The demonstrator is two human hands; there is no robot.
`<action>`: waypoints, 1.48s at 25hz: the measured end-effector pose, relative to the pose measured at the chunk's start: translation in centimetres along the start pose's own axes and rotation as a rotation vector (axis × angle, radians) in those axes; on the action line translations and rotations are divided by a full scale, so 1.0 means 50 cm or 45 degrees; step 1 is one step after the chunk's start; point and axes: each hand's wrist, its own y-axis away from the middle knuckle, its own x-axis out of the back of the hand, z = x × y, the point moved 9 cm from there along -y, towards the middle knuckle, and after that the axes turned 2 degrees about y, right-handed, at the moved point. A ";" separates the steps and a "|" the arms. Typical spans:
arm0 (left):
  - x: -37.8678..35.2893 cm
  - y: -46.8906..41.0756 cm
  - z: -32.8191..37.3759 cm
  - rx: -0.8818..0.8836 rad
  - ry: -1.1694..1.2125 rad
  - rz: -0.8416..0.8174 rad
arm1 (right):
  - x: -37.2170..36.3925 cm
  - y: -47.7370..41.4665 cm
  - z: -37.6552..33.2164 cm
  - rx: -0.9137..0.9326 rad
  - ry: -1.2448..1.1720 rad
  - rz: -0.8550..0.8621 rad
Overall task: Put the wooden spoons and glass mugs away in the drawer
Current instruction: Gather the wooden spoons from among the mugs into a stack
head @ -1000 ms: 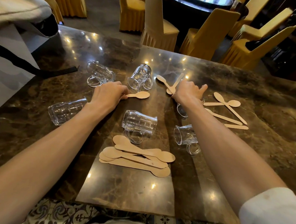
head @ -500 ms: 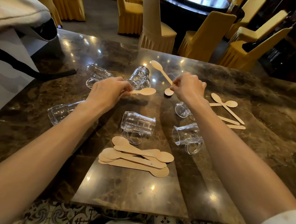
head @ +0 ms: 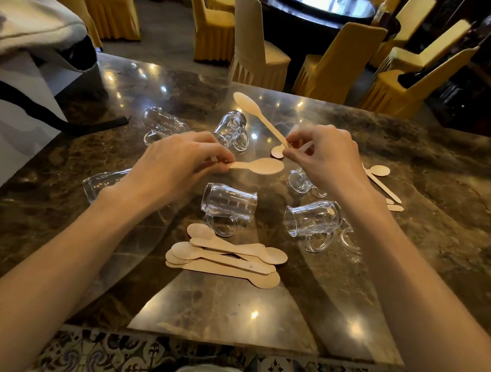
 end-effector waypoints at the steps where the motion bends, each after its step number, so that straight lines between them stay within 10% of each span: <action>1: -0.001 0.011 0.008 -0.019 0.000 -0.012 | 0.003 0.012 -0.006 0.015 -0.012 -0.009; 37: -0.119 0.180 0.085 -0.168 -0.079 -0.142 | -0.137 0.192 -0.030 0.153 0.025 -0.304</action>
